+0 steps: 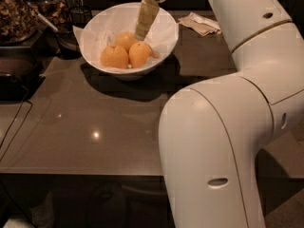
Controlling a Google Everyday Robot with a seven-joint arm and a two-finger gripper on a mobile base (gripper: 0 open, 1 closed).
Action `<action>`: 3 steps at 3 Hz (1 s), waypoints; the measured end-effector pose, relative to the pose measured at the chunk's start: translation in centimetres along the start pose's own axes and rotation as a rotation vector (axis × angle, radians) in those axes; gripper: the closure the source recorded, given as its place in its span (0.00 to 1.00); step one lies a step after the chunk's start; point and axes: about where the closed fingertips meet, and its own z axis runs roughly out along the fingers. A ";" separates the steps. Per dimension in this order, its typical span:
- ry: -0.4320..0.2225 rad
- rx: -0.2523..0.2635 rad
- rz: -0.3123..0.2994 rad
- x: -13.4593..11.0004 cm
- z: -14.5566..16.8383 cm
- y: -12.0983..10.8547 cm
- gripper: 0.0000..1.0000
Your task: Pick orange from white bowl
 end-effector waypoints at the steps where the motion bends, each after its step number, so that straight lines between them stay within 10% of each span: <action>1: 0.005 -0.025 -0.005 -0.4 1.8 -0.2 0.24; 3: 0.028 -0.082 0.032 0.3 5.2 -0.2 0.26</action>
Offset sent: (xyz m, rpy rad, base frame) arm -0.0065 -0.0076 -0.0439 -0.0997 0.2291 0.0295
